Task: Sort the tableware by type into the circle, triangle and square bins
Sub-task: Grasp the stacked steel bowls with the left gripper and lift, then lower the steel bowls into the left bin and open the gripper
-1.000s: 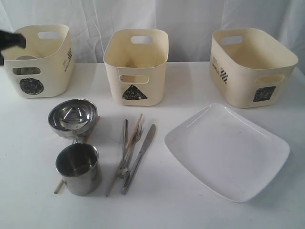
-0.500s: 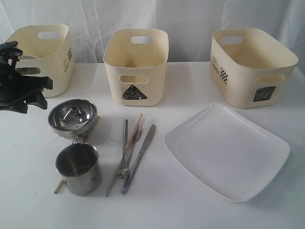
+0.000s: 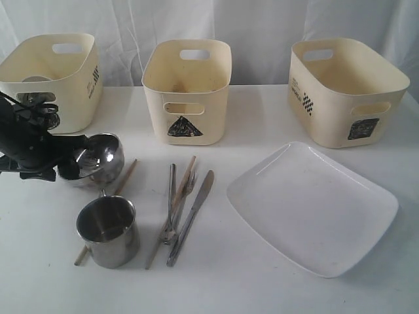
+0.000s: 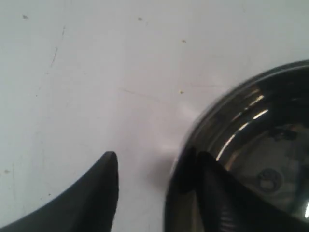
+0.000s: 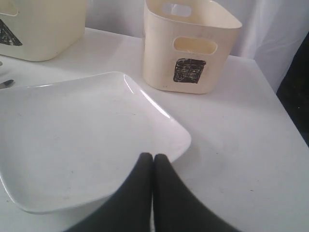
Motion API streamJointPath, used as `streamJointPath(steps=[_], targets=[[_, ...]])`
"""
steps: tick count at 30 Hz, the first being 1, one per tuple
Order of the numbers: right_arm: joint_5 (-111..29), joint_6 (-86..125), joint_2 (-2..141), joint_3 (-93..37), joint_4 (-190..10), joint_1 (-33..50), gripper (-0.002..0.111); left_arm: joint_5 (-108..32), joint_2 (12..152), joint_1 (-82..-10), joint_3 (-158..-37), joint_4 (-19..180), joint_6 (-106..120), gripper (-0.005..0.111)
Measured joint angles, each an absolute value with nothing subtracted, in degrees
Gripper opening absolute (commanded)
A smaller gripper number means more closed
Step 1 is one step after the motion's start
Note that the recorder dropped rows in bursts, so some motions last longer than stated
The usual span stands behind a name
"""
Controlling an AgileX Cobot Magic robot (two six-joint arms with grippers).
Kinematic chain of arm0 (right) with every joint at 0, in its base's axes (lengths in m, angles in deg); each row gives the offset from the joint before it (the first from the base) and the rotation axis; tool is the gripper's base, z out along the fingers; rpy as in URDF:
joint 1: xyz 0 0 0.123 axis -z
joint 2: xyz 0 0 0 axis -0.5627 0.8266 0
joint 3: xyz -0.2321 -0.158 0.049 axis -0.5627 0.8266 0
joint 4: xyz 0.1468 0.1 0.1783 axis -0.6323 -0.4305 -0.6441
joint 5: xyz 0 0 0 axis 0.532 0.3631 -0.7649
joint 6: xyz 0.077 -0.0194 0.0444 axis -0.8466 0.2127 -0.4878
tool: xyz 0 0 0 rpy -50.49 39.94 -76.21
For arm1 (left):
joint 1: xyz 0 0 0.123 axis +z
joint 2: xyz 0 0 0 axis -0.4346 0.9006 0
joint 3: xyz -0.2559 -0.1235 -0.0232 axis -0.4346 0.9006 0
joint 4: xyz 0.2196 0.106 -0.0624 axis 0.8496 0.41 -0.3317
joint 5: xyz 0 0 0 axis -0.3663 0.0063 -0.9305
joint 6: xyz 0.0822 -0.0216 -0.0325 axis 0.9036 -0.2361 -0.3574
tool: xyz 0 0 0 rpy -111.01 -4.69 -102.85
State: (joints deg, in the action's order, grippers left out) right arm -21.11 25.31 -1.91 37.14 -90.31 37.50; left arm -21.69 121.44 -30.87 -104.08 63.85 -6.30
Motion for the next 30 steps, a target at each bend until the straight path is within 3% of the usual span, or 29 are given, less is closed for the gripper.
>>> streamJointPath(steps=[5, 14, 22, 30], targets=[[-21.1, 25.3, -1.9, 37.1, -90.3, 37.5, 0.0, -26.0, 122.0, -30.9, -104.1, 63.5, -6.3, 0.0], [-21.1, 25.3, -1.9, 37.1, -90.3, 37.5, 0.0, -25.1, 118.2, -31.0, -103.9, 63.8, -0.7, 0.0], [-21.1, 25.3, -1.9, 37.1, -90.3, 37.5, 0.0, -27.3, 102.1, -31.0, -106.6, 65.0, 15.0, 0.0], [-21.1, 25.3, -1.9, 37.1, -90.3, 37.5, 0.0, -68.2, 103.5, -30.6, -108.8, 65.1, 23.3, 0.0]])
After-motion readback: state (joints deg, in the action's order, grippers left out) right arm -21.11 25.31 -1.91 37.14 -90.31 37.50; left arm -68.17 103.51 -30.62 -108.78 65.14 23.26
